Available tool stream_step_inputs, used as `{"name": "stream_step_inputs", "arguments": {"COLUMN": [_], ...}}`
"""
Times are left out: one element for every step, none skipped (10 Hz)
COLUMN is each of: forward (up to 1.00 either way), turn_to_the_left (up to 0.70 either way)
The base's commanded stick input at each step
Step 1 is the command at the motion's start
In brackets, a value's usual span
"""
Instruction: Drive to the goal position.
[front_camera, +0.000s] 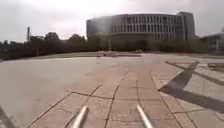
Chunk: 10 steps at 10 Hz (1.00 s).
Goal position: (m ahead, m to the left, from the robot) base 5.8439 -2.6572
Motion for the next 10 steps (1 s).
{"name": "stream_step_inputs", "arguments": {"forward": [0.42, 0.42, 0.42, 0.54, 0.57, 0.62, 0.46, 0.22, 0.0, 0.0], "turn_to_the_left": [-0.42, -0.42, -0.42, 0.0, 0.0, 0.0, 0.0, 0.0, 0.0, 0.0]}}
